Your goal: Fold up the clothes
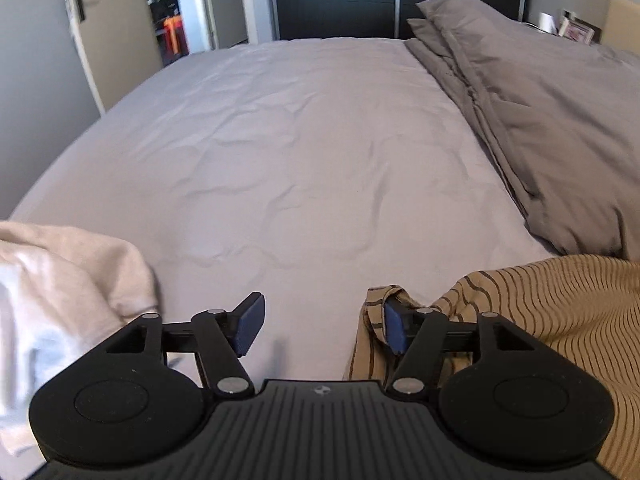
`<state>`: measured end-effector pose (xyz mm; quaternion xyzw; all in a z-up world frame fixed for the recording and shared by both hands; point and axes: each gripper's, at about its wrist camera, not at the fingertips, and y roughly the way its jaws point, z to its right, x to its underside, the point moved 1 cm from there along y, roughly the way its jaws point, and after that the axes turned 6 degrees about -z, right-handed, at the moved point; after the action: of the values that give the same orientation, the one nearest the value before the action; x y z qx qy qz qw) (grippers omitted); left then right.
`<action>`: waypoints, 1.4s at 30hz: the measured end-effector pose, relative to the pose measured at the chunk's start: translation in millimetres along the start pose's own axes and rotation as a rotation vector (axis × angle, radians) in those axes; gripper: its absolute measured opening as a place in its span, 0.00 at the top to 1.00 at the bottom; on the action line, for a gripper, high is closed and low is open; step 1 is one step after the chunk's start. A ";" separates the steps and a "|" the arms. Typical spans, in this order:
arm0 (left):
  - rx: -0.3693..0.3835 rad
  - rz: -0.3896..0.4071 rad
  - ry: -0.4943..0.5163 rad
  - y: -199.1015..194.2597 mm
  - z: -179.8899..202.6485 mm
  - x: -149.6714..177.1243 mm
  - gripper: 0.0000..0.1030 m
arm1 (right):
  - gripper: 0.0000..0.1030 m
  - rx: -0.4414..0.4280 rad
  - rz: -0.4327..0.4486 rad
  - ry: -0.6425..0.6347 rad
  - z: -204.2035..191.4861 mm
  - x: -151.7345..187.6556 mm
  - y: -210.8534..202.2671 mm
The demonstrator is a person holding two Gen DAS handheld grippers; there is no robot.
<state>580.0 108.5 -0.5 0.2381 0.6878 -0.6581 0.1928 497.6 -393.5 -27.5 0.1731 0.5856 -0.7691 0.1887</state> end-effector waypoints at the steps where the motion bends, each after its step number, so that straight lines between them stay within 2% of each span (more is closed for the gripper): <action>1: 0.008 -0.007 0.007 -6.3 -4.1 2.6 0.38 | 0.45 -0.015 -0.001 0.000 0.2 1.2 -4.9; 4: 0.044 -0.044 -0.036 -22.5 -18.4 4.1 0.36 | 0.45 -0.036 -0.026 -0.004 -0.7 15.3 -16.5; 7: 0.117 -0.066 -0.110 -43.8 -31.5 5.0 0.34 | 0.45 -0.061 -0.059 -0.009 -2.1 34.2 -30.8; 9: 0.151 -0.051 -0.170 -59.7 -39.1 7.6 0.34 | 0.45 -0.081 -0.079 -0.009 -11.1 48.2 -40.4; 13: 0.273 -0.080 -0.442 -74.4 -57.5 15.4 0.30 | 0.45 -0.165 -0.105 -0.035 -19.3 81.9 -80.1; 14: 0.281 -0.094 -0.467 -75.2 -56.2 16.8 0.30 | 0.45 -0.181 -0.107 -0.045 -21.3 89.1 -88.4; 18: 0.246 -0.084 -0.445 -83.3 -40.9 21.3 0.30 | 0.45 -0.213 -0.118 -0.079 -27.0 112.8 -111.4; 22: 0.249 -0.058 -0.417 -83.2 -29.0 16.3 0.30 | 0.45 -0.196 -0.124 -0.076 -27.5 117.3 -102.1; 27: 0.172 -0.073 -0.300 -62.6 -13.0 9.0 0.30 | 0.45 -0.192 -0.101 -0.053 -23.0 102.0 -72.8; 31: 0.152 -0.098 -0.269 -29.0 -6.9 12.3 0.30 | 0.45 -0.178 -0.060 0.048 -7.3 73.5 -34.8; 33: 0.172 -0.162 -0.240 -7.5 0.2 14.5 0.36 | 0.45 -0.172 -0.033 0.103 1.1 58.0 -15.3; 34: 0.179 -0.198 -0.220 2.3 4.4 15.6 0.51 | 0.45 -0.171 -0.024 0.127 4.8 51.0 -6.1; 36: 0.157 -0.260 -0.183 18.7 12.2 15.7 0.68 | 0.45 -0.161 -0.007 0.166 10.6 35.9 15.1; 37: 0.141 -0.280 -0.169 23.9 14.9 14.9 0.71 | 0.45 -0.155 0.000 0.184 12.4 28.7 26.7; 39: 0.126 -0.300 -0.147 31.5 17.9 10.6 0.79 | 0.45 -0.148 0.006 0.215 15.3 17.9 46.6; 41: 0.137 -0.296 -0.131 34.6 19.4 3.6 0.92 | 0.45 -0.156 -0.010 0.248 16.4 11.3 66.9; 42: 0.145 -0.292 -0.123 35.9 20.4 -0.2 0.94 | 0.45 -0.168 -0.007 0.259 16.7 9.9 72.1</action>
<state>600.1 88.8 -30.8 0.1082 0.6526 -0.7404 0.1194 523.8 -428.0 -88.3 0.2525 0.6679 -0.6893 0.1224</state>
